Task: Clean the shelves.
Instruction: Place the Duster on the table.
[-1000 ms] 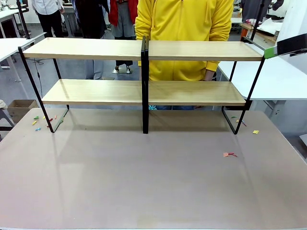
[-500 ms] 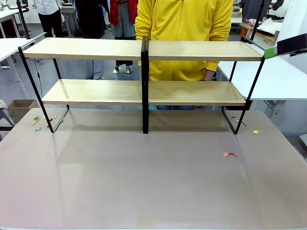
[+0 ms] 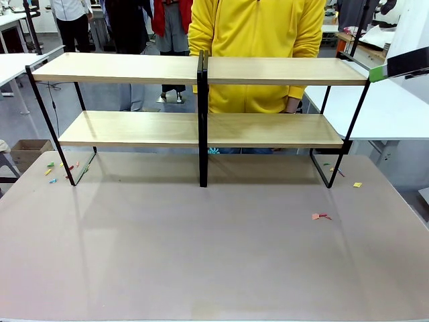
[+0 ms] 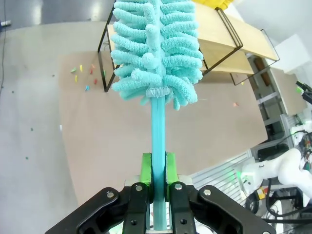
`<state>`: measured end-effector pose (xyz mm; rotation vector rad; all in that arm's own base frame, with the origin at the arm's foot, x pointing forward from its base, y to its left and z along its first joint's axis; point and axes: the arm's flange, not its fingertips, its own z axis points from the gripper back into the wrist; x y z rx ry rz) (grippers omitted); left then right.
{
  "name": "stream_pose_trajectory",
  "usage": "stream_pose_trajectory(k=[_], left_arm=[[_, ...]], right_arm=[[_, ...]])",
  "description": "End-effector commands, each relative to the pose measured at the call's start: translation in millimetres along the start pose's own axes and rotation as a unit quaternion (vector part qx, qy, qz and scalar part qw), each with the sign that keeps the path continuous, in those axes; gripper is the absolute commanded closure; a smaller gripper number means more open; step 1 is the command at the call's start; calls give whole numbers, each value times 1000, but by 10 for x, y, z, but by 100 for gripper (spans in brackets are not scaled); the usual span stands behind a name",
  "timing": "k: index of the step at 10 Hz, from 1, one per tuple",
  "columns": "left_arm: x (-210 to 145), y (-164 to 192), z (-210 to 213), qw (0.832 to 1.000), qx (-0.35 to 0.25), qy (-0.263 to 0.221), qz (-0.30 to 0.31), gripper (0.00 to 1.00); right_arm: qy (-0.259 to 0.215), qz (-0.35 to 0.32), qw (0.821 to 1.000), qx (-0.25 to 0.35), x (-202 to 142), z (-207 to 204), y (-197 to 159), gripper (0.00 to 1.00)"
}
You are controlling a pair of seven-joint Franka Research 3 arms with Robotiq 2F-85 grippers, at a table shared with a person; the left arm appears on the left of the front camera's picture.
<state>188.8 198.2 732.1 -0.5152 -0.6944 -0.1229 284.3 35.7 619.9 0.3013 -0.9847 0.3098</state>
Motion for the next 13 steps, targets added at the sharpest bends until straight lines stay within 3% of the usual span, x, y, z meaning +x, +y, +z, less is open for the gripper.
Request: stream_pose_trajectory(k=[1,2,3,4,5,6,7,8,9,10,12,13], left_arm=[[-3,-28,0,1000,-7,-5,-11,87],[0,0,0,1000,0,0,0,87],[10,-110,-85,975,-120,147,-112,87],[-134,-129,-178,933,-195,245,-180,87],[-445,-201,-337,846,-289,370,-251,87],[-756,-332,-541,779,-318,458,-287,87],[-968,-402,-691,718,-349,508,-325,87],[-1090,-511,-954,693,-344,534,-341,87],[-1218,-637,-1410,668,-338,575,-330,87],[-1313,-671,-1788,640,-354,601,-323,87],[-1485,-674,-2458,632,-328,630,-311,87],[-1532,-667,-2805,642,-329,629,-291,87]], right_arm=[[-1,-1,1000,2,2,2,-6,0],[0,0,1000,0,0,0,0,0],[30,-12,999,31,-2,102,-1,0],[69,-37,992,99,-289,80,-13,0],[156,-77,945,278,-837,45,-54,0],[193,-116,909,350,-1270,68,-152,0],[214,-180,901,332,-1611,5,-246,0],[241,-239,870,356,-1905,-136,-272,0],[246,-292,816,434,-2210,-304,-246,0],[262,-317,792,450,-2332,-475,-268,0],[328,-381,743,441,-2800,-801,-153,0],[358,-424,713,429,-3149,-941,-54,0]])
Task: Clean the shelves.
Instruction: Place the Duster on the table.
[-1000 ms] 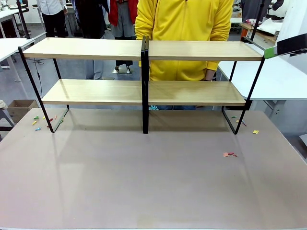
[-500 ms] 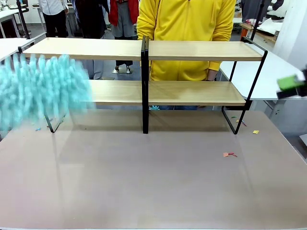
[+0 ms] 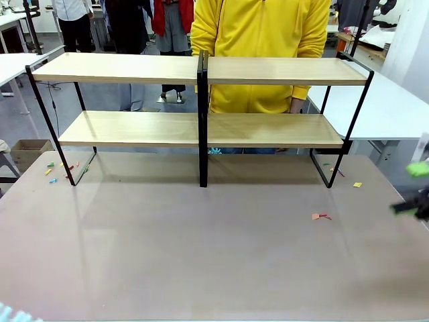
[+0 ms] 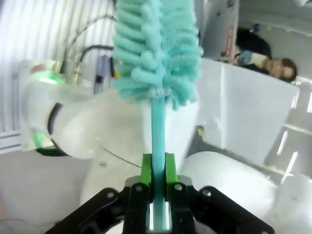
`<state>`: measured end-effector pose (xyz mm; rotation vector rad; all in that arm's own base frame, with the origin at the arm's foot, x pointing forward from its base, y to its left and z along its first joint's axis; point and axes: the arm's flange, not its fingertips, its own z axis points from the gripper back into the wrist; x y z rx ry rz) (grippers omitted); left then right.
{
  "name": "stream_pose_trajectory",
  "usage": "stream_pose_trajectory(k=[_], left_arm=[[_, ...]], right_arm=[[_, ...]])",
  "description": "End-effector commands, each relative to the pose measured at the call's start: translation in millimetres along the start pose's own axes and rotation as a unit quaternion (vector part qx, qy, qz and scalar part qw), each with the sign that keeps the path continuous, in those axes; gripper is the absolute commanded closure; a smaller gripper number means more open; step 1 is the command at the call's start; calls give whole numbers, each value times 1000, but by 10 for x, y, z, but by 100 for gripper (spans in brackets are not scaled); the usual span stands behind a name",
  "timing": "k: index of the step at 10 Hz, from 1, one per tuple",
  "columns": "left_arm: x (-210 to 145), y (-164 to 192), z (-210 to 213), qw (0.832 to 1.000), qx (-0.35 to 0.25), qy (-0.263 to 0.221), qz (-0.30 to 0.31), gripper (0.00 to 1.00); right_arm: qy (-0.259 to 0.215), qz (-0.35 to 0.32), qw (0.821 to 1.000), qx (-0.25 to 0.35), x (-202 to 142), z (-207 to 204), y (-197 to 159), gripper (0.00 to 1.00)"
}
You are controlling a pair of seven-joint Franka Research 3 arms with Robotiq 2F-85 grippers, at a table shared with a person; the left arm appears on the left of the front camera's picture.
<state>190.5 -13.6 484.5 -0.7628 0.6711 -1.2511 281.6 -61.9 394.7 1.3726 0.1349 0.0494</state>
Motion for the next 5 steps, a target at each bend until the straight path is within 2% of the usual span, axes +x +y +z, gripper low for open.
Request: stream_pose_trajectory(k=[1,2,3,4,5], left_arm=[[46,352,203,1000,-3,-20,10,87],[54,445,302,995,-10,-88,42,87],[52,475,397,974,25,-185,128,87],[134,451,116,999,-7,-20,28,87],[134,451,116,999,-7,-20,28,87]], right_arm=[[16,-76,996,-34,-758,-1321,-913,0],[14,-91,993,-78,-798,-1455,-959,0],[15,-81,990,-113,-802,-1495,-930,0],[24,-98,994,-33,170,-230,-757,0],[24,-98,994,-33,170,-230,-757,0]])
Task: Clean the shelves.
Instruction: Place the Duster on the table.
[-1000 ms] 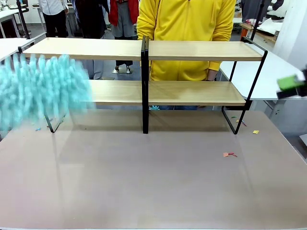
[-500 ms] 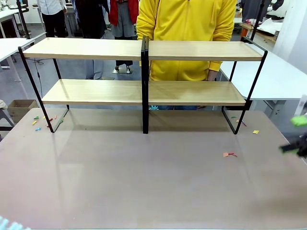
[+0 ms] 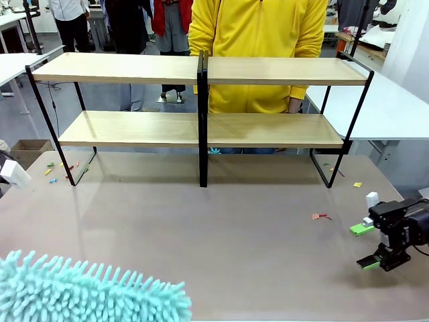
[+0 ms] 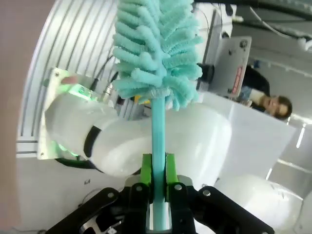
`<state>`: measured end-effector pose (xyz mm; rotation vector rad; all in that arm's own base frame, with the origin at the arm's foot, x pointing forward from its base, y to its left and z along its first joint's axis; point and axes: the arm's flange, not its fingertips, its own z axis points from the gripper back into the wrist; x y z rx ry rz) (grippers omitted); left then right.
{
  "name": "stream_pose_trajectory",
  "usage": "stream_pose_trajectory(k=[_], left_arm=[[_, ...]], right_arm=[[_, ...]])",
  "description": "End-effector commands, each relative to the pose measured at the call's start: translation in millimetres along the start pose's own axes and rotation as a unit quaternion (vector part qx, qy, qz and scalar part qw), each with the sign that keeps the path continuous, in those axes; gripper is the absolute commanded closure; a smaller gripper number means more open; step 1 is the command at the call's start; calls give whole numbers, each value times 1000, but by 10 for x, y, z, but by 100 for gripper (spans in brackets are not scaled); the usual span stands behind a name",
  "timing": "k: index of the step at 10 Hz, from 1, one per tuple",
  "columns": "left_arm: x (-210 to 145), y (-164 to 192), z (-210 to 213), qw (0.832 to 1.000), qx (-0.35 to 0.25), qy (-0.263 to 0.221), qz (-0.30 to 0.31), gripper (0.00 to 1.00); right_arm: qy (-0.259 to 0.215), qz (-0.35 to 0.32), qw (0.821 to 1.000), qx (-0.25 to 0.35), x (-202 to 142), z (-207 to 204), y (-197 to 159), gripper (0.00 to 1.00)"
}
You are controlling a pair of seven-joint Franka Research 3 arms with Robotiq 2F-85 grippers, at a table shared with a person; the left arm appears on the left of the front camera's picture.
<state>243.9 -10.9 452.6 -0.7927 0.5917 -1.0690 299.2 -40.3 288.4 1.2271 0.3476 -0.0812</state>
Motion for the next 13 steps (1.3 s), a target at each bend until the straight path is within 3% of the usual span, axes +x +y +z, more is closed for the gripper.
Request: stream_pose_trajectory(k=[1,2,3,5,6,12,13], left_arm=[[13,-119,-132,998,-5,53,-35,87],[0,0,0,1000,0,0,0,87],[87,141,161,997,11,-69,-19,87],[313,492,378,990,26,-134,-40,87],[365,643,487,988,25,-140,-59,87],[412,1222,927,993,93,-78,8,87],[395,1265,932,992,104,-65,24,31]], right_arm=[[-12,17,999,28,-162,177,183,0],[-12,17,999,28,-162,177,183,0],[-12,17,999,28,-162,177,183,0],[-12,17,999,28,-162,177,183,0],[-12,17,999,28,-162,177,183,0],[-12,17,999,28,-162,177,183,0],[-12,17,999,28,-162,177,183,0]])
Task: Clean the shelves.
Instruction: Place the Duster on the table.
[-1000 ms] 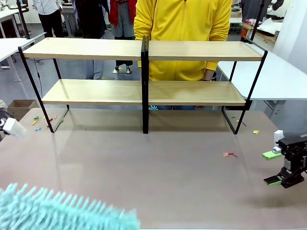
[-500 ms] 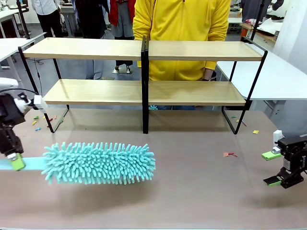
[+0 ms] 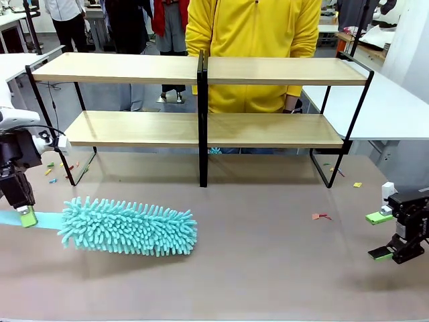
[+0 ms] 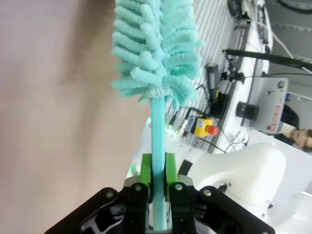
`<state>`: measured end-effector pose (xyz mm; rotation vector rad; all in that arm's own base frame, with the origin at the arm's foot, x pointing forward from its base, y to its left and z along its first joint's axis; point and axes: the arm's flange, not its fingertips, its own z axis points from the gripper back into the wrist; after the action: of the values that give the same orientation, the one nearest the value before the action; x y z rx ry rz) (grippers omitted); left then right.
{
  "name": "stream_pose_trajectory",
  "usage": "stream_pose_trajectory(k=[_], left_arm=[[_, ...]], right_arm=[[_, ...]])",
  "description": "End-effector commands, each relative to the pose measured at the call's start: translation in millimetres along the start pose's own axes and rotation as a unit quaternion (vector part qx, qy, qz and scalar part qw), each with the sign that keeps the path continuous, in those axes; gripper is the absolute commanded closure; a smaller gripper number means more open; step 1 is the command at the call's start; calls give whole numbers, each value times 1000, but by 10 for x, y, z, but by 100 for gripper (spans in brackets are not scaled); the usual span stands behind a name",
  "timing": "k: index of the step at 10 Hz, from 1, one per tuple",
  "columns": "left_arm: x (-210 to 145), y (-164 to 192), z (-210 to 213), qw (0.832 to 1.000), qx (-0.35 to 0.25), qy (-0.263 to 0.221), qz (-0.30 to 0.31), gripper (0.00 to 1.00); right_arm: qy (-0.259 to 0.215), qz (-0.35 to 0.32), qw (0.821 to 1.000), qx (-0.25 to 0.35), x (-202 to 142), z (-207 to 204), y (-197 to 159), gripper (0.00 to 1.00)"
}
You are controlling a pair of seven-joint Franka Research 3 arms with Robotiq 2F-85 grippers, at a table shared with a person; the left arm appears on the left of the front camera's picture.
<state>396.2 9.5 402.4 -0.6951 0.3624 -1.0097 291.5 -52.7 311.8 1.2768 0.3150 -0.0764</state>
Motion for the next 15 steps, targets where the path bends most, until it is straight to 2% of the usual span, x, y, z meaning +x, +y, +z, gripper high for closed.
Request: stream_pose_trajectory(k=[1,2,4,5,6,7,8,9,10,11,12,13,14,15], left_arm=[[-44,1,68,999,27,-4,17,29],[-94,-5,161,997,59,-34,35,0],[-413,-89,486,981,131,-105,99,0],[-642,-142,688,961,173,-152,150,5],[-873,-185,852,931,205,-214,215,0],[-1099,-273,910,904,189,-294,245,0],[-1197,-334,853,898,129,-348,237,0],[-1282,-307,818,888,66,-379,252,0],[-1433,-223,858,892,-56,-405,195,0],[-1571,-130,931,874,-168,-437,132,0],[-1648,-82,971,860,-229,-447,92,0],[-1639,-74,952,862,-248,-434,86,0],[-1589,-69,911,854,-257,-440,102,0],[-1536,-31,915,839,-260,-457,141,0]], right_arm=[[-3,3,1000,5,-2,8,32,0],[-3,3,1000,5,-2,8,32,0],[-3,3,1000,5,-2,8,32,0],[-3,3,1000,5,-2,8,32,0],[-3,3,1000,5,-2,8,32,0],[-3,3,1000,5,-2,8,32,0],[-3,3,1000,5,-2,8,32,0],[0,0,1000,0,1,-1,-1,0],[-28,24,999,13,-77,267,192,0],[-61,47,997,8,-186,495,444,0],[-80,77,994,-2,-322,626,773,0],[-105,82,991,-7,-401,651,1076,0],[-133,88,987,-11,-452,640,1340,0],[-170,86,982,-15,-467,613,1527,0]])
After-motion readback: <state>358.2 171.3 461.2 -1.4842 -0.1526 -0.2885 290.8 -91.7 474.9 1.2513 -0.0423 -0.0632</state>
